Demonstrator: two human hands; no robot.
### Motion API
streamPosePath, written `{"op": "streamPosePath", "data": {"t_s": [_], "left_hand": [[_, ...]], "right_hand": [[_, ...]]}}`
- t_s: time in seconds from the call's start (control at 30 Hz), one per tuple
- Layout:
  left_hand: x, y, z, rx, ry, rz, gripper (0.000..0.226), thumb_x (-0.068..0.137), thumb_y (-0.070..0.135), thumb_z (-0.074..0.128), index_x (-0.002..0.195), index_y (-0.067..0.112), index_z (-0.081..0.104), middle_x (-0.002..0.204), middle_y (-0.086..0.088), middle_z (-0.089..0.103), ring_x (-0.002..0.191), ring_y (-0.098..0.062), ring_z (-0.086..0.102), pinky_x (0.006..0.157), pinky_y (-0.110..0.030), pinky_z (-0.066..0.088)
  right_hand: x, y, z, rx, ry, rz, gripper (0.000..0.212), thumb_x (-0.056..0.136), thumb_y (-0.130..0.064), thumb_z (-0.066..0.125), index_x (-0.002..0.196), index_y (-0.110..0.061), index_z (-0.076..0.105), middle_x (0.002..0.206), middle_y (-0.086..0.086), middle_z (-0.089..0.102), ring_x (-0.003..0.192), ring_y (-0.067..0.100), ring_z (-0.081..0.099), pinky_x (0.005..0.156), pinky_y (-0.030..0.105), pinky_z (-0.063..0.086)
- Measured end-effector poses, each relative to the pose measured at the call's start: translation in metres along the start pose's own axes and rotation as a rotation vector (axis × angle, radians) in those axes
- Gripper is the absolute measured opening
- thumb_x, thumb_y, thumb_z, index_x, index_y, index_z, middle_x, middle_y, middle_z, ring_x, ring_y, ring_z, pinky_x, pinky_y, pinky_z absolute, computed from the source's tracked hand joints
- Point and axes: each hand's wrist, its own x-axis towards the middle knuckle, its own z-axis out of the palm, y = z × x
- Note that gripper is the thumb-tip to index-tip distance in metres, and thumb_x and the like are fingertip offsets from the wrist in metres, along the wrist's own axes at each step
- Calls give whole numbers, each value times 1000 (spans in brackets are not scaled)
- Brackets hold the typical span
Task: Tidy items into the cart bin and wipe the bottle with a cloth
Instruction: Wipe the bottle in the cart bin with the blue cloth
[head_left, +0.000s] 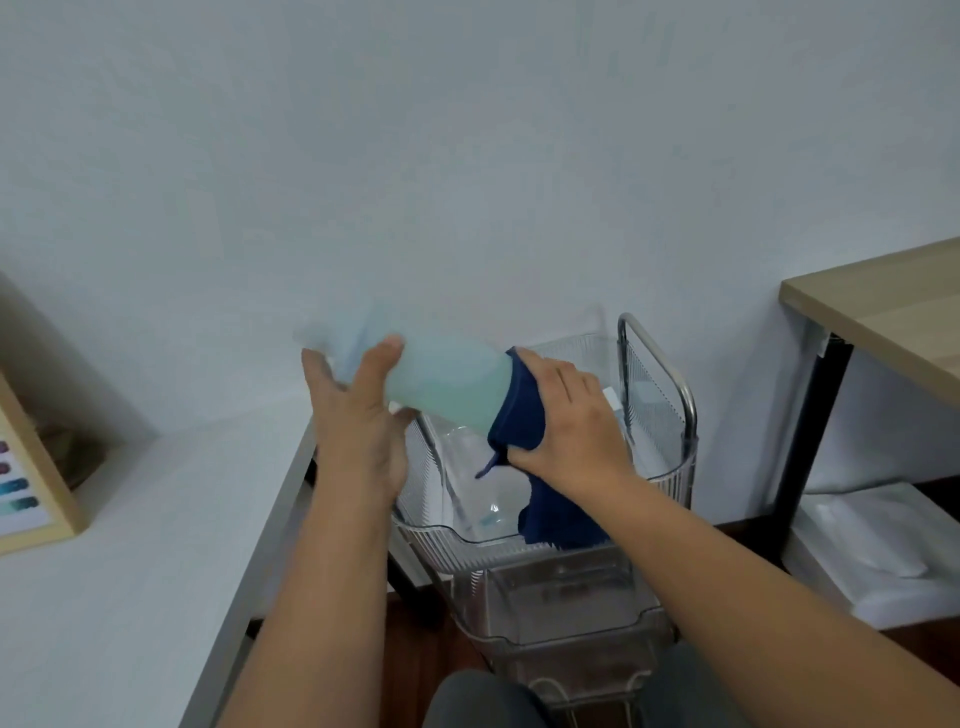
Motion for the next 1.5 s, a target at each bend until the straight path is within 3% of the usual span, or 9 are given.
{"op": "streamPosePath", "data": {"t_s": [0.1,0.2,0.33,0.5,0.63,0.87,1.1,1.27,1.5], "left_hand": [[-18,-29,11,-67,377,-67,82,62,23,90,128,39,43,111,8,69,99,-18,70,72,-56,58],[-25,-43,12,-144,488,7,81,66,21,90,131,28,43,119,1,67,102,-19,70,78,-55,58],[-24,-41,1,-14,229,58,79,72,13,83,137,25,40,123,-3,65,108,-19,67,91,-53,54],[-9,-19,-20,216,-258,-48,90,63,4,82,141,4,36,130,-26,56,118,-39,58,88,-46,53],[-10,-9,-14,228,-326,-56,102,55,5,85,142,0,33,130,-27,54,117,-38,58,85,-40,54],[-4,2,8,-28,-72,95,76,68,-5,74,135,15,43,118,-5,65,110,-26,65,92,-56,51],[-2,-8,26,-184,154,156,63,75,-1,76,122,29,46,109,9,70,104,-17,69,78,-52,57],[1,-13,16,-282,269,100,50,82,5,74,119,29,49,123,2,67,116,-26,64,88,-65,50],[-5,-13,4,-177,131,97,64,82,11,71,138,28,45,130,1,62,123,-26,59,90,-58,51]], "right_hand": [[-2,-2,2,-206,147,-98,98,53,-27,86,139,-22,41,122,12,59,103,36,56,78,48,51],[-8,-12,7,-319,108,-97,99,54,-33,85,140,-28,36,125,10,58,105,34,56,82,46,46],[9,-33,1,-219,-126,-91,105,57,-43,79,148,-27,29,126,4,56,105,29,57,89,43,43],[34,-41,-16,559,-480,32,107,53,-32,86,136,-51,21,119,-17,58,104,3,59,85,27,52],[29,-23,-22,669,-563,108,107,52,-33,86,128,-67,21,116,-23,60,104,-2,61,88,27,54],[-2,7,-14,493,-275,216,104,57,-25,83,130,-66,23,114,-27,54,102,-14,53,83,12,48],[0,-4,13,915,12,557,94,85,3,60,145,-53,15,107,-30,52,82,-22,56,57,6,48],[-6,-21,11,1078,139,518,65,85,-10,62,141,-34,41,114,-22,65,105,-6,60,90,14,50],[19,-30,-3,1056,161,402,57,86,-33,69,134,-50,43,143,2,44,125,7,45,110,24,36]]}}
